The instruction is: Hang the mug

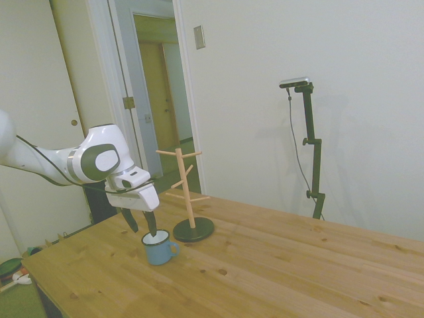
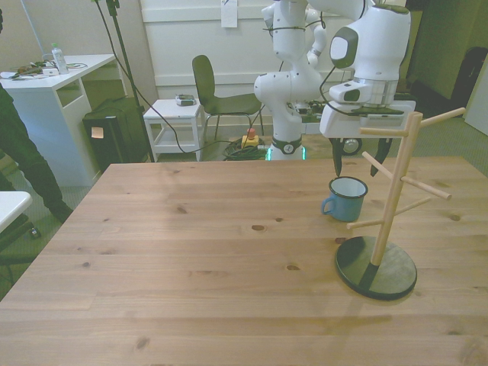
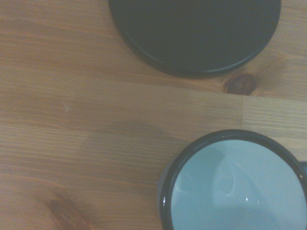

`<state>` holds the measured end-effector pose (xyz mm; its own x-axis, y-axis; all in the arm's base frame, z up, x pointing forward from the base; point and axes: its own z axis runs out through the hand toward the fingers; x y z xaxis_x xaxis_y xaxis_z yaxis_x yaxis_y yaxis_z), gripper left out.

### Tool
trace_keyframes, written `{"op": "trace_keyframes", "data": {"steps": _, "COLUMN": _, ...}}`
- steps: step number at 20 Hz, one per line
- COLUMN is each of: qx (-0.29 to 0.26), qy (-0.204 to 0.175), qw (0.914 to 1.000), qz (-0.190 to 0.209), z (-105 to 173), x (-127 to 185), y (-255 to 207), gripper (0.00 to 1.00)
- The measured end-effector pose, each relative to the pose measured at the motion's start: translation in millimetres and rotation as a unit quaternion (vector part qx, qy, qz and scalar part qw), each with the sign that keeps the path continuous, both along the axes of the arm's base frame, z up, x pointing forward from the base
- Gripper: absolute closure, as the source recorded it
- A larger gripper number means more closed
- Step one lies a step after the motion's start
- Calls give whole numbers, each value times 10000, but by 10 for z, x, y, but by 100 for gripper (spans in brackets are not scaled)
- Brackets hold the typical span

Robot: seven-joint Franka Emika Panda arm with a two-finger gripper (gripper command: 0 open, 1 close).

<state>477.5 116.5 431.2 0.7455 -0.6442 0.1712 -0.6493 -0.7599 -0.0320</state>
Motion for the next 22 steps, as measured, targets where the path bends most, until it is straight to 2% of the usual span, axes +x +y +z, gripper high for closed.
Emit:
{"op": "trace_keyframes", "data": {"steps": 9, "qx": -186, "qy": -27, "qw": 9995, "qz": 257, "z": -187, "x": 73, "y": 168, "gripper": 0}}
{"op": "trace_keyframes", "data": {"steps": 21, "qx": -346, "qy": -39, "qw": 9986, "qz": 395, "z": -406, "x": 201, "y": 376, "gripper": 0}}
{"op": "trace_keyframes", "data": {"steps": 22, "qx": -365, "qy": -44, "qw": 9985, "qz": 405, "z": -414, "x": 204, "y": 389, "gripper": 100}}
